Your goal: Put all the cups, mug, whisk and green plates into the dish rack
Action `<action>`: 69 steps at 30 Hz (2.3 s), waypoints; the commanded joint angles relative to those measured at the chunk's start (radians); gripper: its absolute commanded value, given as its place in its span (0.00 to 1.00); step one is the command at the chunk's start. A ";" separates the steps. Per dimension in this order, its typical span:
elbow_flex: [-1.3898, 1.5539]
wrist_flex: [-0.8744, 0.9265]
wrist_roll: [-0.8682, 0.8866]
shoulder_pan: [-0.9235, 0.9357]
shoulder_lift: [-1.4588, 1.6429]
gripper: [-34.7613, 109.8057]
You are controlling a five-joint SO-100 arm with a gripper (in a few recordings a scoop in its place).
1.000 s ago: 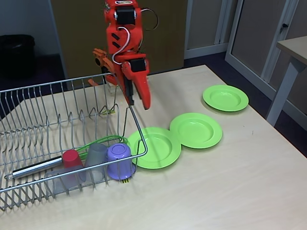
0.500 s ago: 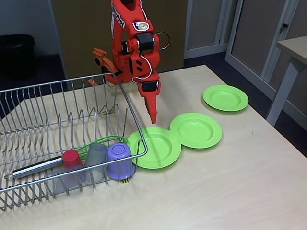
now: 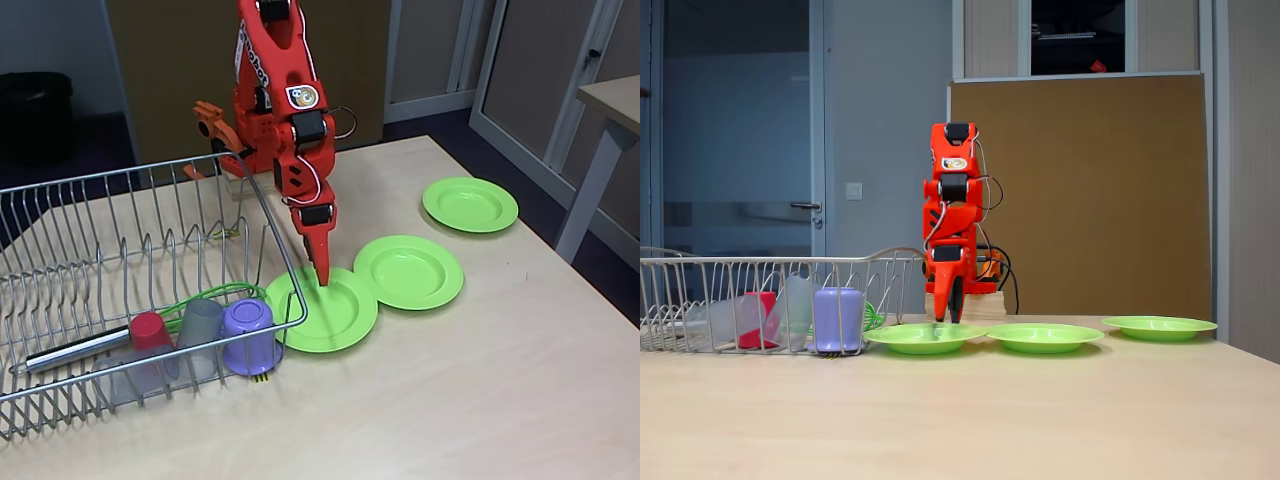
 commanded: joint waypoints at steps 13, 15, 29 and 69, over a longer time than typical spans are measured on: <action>-0.176 -0.049 0.011 0.014 -0.204 0.24; -0.206 -0.017 -0.009 0.009 -0.206 0.24; -0.563 0.291 0.018 -0.181 -0.103 0.24; -1.451 0.884 -0.259 -0.110 0.051 0.24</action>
